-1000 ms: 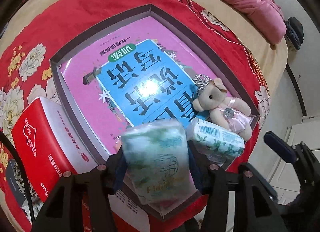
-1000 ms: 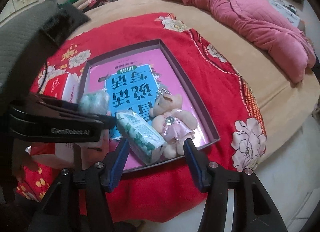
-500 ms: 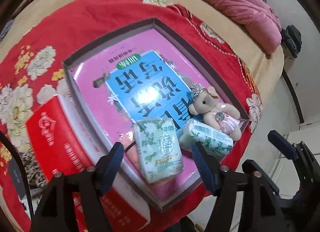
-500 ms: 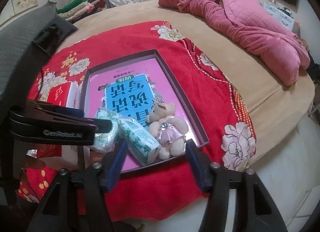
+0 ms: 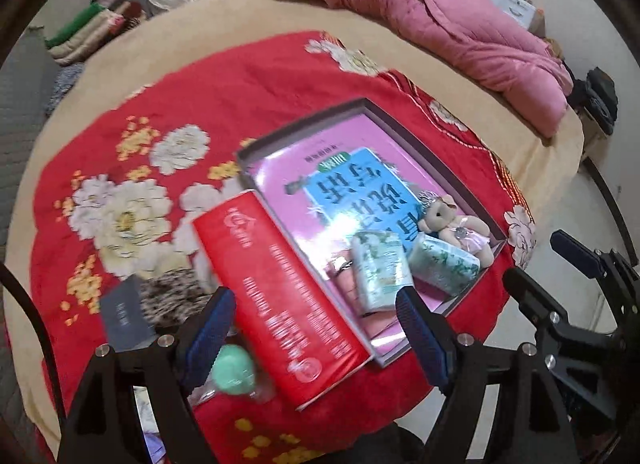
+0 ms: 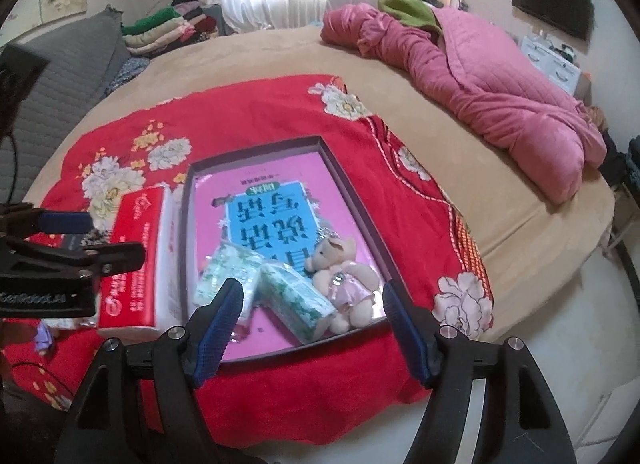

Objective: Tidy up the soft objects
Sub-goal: 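Move both tools back over the pile of soft items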

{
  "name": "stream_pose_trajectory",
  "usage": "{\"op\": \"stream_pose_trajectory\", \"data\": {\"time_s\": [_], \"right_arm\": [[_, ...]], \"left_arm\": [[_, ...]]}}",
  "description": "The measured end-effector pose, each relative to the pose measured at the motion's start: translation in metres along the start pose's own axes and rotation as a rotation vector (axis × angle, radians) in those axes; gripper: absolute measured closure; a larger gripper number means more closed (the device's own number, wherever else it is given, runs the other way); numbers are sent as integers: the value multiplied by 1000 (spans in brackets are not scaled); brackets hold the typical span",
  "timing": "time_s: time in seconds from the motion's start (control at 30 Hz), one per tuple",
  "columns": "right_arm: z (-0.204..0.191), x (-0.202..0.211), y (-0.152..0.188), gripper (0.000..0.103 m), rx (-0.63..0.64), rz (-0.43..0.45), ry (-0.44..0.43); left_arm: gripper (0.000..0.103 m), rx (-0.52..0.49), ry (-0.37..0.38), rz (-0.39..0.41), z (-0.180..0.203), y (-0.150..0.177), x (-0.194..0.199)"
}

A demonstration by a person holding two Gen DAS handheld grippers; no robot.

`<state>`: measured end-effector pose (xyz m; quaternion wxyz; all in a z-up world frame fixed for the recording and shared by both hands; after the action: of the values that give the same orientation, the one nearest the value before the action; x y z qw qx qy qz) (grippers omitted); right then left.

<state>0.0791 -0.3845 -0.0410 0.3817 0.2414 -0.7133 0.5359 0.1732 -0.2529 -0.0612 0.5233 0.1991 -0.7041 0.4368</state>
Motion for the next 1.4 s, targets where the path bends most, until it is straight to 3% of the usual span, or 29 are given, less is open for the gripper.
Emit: {"op": "stream_pose_trajectory", "data": {"time_s": [0.43, 0.8, 1.4], "right_arm": [[-55, 34, -8, 29, 15, 65, -71], [-104, 65, -19, 28, 35, 119, -153], [-162, 100, -26, 28, 112, 162, -205]], "left_arm": [[21, 113, -11, 62, -42, 40, 46], [21, 167, -86, 83, -86, 71, 70], [21, 263, -114, 136, -149, 103, 121]]}}
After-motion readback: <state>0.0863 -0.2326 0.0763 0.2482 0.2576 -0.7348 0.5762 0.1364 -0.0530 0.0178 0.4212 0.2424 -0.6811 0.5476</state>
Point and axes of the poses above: each gripper's, at about its wrist camera, not at the fingertips, and x roughly against the way its jaws point, z to its right, y to its underside, the point moved 10 cm from there along -x, roughly the way its jaws point, and after that the axes turned 10 degrees about -x, right-handed, at the moved point
